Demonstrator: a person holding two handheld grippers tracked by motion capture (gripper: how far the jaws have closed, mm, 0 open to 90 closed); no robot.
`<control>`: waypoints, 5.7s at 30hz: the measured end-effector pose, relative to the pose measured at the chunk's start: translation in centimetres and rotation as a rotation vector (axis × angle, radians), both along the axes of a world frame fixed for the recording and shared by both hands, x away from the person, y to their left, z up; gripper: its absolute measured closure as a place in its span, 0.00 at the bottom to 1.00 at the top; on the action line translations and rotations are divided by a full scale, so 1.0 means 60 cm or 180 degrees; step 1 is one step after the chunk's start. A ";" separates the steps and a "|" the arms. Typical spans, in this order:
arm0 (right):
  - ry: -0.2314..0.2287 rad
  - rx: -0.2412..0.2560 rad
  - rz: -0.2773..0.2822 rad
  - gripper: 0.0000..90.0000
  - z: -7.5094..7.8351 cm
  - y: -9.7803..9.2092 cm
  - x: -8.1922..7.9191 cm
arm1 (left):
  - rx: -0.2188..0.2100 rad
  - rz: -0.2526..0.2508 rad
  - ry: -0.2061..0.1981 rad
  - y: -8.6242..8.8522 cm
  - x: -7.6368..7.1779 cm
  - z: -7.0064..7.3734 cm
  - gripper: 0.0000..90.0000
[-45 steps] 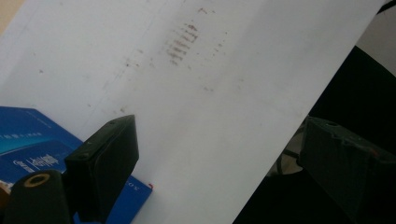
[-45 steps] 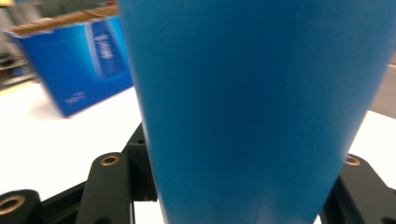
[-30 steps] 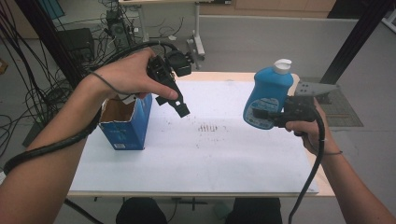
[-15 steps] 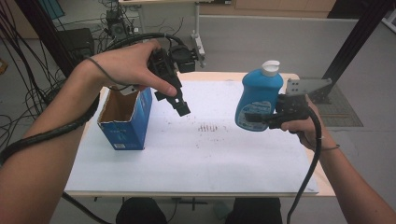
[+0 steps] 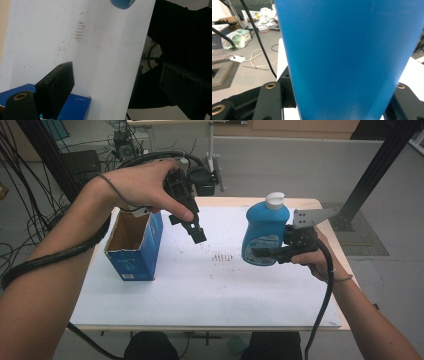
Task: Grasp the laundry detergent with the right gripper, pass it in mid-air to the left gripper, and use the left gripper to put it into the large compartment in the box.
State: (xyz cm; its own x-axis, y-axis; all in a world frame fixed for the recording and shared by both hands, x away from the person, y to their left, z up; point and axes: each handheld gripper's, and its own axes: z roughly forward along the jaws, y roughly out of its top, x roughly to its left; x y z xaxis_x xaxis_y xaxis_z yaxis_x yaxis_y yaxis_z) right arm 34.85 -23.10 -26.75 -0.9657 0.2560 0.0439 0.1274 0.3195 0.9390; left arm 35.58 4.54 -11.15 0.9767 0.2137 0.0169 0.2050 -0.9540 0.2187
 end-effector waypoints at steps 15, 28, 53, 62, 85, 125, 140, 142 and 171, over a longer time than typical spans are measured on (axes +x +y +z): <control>-0.0022 0.0000 0.0198 0.47 0.001 0.034 -0.009 | -0.0057 -0.0177 -0.0024 -0.031 -0.010 0.006 0.14; -0.0020 -0.0009 0.0358 0.47 -0.002 0.071 -0.019 | -0.0050 -0.0304 -0.0033 -0.058 -0.022 0.003 0.14; -0.0026 -0.0070 0.0552 0.47 -0.014 0.134 -0.024 | -0.0063 -0.0472 -0.0026 -0.091 -0.032 -0.009 0.14; -0.0005 -0.0082 0.0572 0.47 -0.017 0.141 -0.024 | -0.0060 -0.0498 -0.0034 -0.096 -0.034 -0.008 0.14; -0.0001 -0.0104 0.0568 0.47 -0.020 0.139 -0.025 | -0.0087 -0.0489 -0.0017 -0.088 -0.034 -0.008 0.14; -0.0032 -0.0131 0.0555 0.47 -0.017 0.133 -0.029 | -0.0060 -0.0485 -0.0038 -0.091 -0.039 -0.007 0.14; -0.0037 -0.0133 0.0560 0.47 -0.016 0.134 -0.029 | -0.0071 -0.0482 -0.0045 -0.087 -0.038 -0.003 0.14; -0.0044 -0.0134 0.0564 0.47 -0.016 0.134 -0.029 | -0.0076 -0.0481 -0.0051 -0.087 -0.038 -0.002 0.14; -0.0052 -0.0135 0.0577 0.47 -0.012 0.135 -0.030 | -0.0059 -0.0509 -0.0043 -0.088 -0.040 -0.005 0.14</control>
